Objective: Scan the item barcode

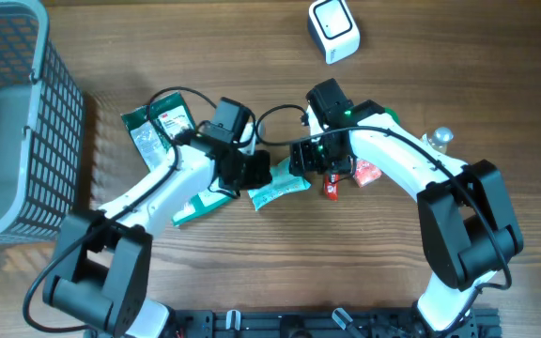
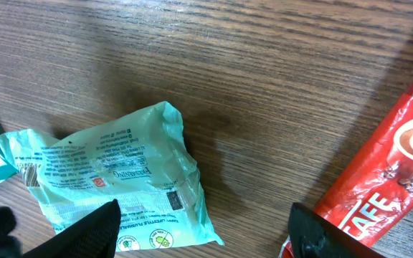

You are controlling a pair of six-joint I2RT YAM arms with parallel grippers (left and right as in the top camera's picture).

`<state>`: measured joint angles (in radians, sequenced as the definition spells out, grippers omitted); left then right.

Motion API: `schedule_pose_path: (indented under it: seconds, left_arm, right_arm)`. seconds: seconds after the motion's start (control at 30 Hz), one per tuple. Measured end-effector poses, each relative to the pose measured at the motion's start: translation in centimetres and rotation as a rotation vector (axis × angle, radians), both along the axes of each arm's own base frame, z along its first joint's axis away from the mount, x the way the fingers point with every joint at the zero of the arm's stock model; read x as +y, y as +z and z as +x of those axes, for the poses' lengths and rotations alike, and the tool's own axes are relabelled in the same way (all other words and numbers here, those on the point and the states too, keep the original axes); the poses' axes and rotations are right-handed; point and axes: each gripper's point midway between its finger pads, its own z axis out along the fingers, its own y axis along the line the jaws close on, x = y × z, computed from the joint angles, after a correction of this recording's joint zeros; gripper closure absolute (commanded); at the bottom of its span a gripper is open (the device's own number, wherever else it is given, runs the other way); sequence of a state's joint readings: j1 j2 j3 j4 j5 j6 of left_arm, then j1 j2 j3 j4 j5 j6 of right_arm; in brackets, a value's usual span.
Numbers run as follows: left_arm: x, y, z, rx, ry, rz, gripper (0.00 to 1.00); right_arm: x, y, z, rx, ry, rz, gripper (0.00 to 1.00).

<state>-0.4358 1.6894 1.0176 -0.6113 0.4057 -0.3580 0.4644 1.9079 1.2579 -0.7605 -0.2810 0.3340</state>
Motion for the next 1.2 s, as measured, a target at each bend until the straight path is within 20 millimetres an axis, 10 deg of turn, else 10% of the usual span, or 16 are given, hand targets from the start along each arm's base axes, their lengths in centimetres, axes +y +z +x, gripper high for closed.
schedule_pose_path:
  seconds: [0.5, 0.6, 0.87, 1.2]
  left_arm:
    - [3.4, -3.1, -1.0, -0.024, 0.028, 0.221, 0.96]
    - [3.6, -3.1, -1.1, -0.018, 0.031, 0.230, 0.96]
    - [4.0, 2.5, 1.8, -0.118, 0.092, 0.177, 0.96]
    - [3.2, -0.1, 0.7, -0.021, 0.066, 0.185, 0.96]
  right_arm:
    - [0.0, 0.0, 0.0, 0.005, -0.003, 0.006, 0.25]
    - [0.0, 0.1, 0.0, 0.006, -0.001, 0.010, 0.44]
    - [0.5, 2.7, 0.6, -0.062, -0.004, 0.053, 0.24]
    - [-0.6, 5.3, 0.2, -0.090, -0.036, 0.050, 0.21]
